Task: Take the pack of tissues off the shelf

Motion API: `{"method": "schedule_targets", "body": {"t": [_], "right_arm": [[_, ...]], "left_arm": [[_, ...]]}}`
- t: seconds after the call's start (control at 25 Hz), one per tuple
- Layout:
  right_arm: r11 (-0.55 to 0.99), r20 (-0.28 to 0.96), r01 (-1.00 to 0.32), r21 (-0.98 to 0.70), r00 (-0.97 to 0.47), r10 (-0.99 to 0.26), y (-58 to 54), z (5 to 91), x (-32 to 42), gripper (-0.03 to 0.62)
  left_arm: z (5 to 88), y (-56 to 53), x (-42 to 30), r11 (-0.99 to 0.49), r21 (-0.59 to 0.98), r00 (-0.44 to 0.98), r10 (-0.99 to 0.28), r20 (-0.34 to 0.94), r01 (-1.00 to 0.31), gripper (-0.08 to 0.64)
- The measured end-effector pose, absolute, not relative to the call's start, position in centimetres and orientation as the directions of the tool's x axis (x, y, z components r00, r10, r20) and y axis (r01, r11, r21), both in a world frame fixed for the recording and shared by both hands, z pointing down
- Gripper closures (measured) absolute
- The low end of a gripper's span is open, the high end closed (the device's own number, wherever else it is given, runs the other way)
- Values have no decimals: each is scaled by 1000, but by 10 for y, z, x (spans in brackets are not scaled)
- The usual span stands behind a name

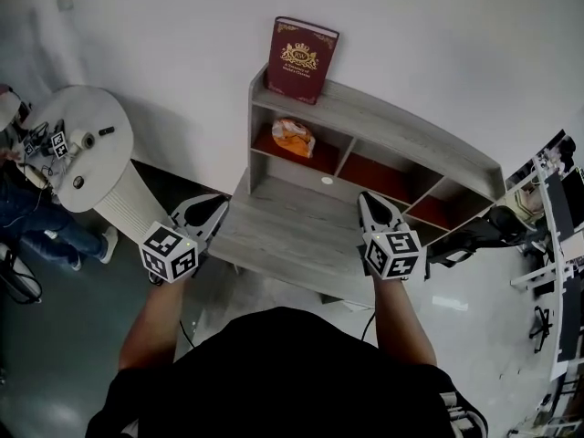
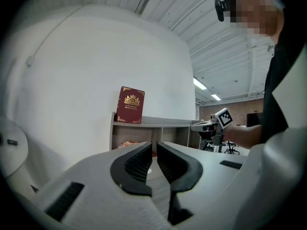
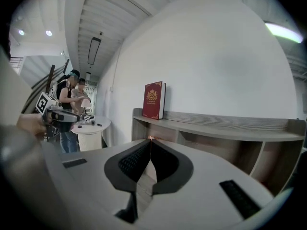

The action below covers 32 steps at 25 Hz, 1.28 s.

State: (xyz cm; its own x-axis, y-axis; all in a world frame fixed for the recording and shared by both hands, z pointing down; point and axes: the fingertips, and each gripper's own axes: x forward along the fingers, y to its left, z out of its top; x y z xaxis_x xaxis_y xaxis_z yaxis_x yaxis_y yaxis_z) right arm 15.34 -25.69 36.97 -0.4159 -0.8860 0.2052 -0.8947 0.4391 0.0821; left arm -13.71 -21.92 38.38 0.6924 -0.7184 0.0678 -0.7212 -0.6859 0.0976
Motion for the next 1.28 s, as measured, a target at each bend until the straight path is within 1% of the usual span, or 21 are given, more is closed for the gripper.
{"method": "schedule_targets", "body": {"t": [0.32,0.68,0.84,0.88,0.96,1.16,1.28], "right_arm": [[476,208,-877,70,-454,-866,-282,373,172,583],[503,237,-860,89,-472,-849,-314,392,157,583],[500,251,-856,129,-460,-852,-338,406,148,580],[503,256,-854,132,-461,-850,-345,409,145,572],[514,272,-848,129,-469,-841,-358,415,137,537],[537,284,-834,127,-488,-825,-382,422,111,520],[554,312,-822,133,-495,-811,-394,433,94,505]], "left_arm": [[379,-225,-124,-645,92,651,-755,75,-759,515],[389,-217,-137,-597,102,605,-789,107,-796,515],[397,-209,-150,-564,110,574,-808,134,-819,515],[398,-207,-153,-554,109,565,-813,140,-825,515],[398,-202,-162,-533,106,543,-827,145,-840,515],[395,-188,-181,-489,98,498,-855,146,-867,515],[394,-179,-192,-462,101,473,-868,151,-881,515]]}}
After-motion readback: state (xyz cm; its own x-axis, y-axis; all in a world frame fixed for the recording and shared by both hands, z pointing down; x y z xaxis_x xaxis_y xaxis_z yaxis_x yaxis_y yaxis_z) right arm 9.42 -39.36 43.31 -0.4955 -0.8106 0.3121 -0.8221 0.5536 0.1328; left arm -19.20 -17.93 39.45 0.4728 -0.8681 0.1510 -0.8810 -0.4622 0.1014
